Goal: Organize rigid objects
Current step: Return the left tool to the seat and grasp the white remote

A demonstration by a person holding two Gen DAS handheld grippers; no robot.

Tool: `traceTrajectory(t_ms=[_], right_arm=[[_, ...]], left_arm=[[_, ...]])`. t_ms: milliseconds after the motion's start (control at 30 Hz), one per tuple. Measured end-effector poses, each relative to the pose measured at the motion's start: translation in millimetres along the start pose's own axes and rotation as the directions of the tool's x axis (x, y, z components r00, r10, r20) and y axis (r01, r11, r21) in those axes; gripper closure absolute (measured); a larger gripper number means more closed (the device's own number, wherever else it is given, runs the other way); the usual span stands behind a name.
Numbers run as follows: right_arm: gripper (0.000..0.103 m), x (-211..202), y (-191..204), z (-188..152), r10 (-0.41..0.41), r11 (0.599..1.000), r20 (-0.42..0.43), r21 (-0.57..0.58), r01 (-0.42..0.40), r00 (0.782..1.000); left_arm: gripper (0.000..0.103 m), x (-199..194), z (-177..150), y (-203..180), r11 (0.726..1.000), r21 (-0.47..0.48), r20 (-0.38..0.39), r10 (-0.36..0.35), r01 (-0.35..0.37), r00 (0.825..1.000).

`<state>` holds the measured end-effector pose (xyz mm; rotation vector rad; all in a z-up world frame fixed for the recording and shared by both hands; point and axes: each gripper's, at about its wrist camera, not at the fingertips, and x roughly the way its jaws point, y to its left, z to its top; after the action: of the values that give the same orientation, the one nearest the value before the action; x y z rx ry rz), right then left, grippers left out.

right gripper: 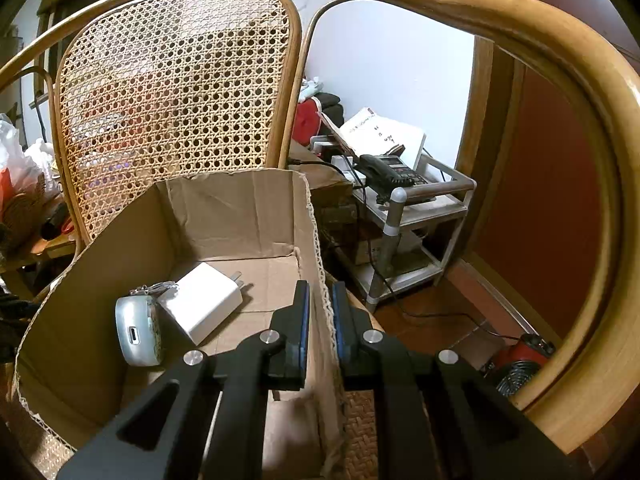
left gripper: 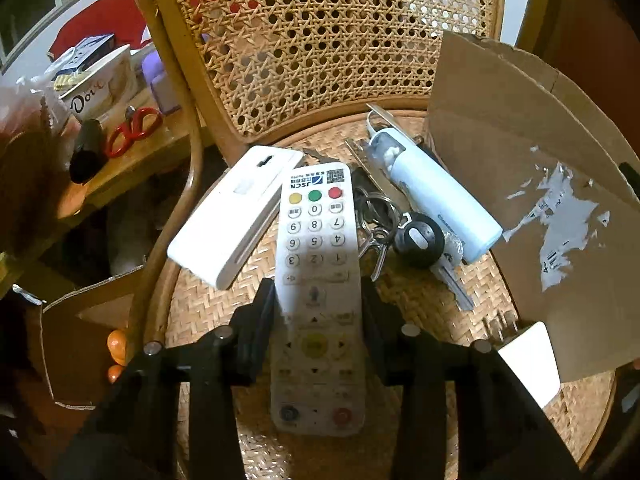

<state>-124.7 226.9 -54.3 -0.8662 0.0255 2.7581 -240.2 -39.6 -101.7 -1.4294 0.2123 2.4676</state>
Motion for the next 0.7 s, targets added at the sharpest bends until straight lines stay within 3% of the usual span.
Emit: traceTrajectory(t_ms=[367,433,633,667,700], right_arm=[[0.091,0,0,0,0.0,1.0,0.001,0.001,0.0,1.0],[0.091,0,0,0,0.0,1.0,0.001,0.001,0.0,1.0],[0.091,0,-1,0,-0.001,1.0,0.001,0.002,0.001,1.0],[0.091,0,-1,0,0.0,1.0,0.001,0.001,0.0,1.0],[0.091,0,0,0,0.001,1.0,0.001,0.001,-0.001,1.0]], left_arm=[[0.067,-40,18,-6,1.0,0.007,0.096,-0.023,0.022,0.995],[0.083,-47,22,-9,0.999,0.013,0.118,-0.032,0.03,0.993],[0.09,-62,33,-18,0.998,0.015,0.151,-0.065,0.063,0.986],[0.101,-63,35,-17,0.998,0.008,0.156,-0.064,0.064,0.986],[0.102,-64,35,-16,0.998,0.004,0.156,-0.068,0.068,0.985]])
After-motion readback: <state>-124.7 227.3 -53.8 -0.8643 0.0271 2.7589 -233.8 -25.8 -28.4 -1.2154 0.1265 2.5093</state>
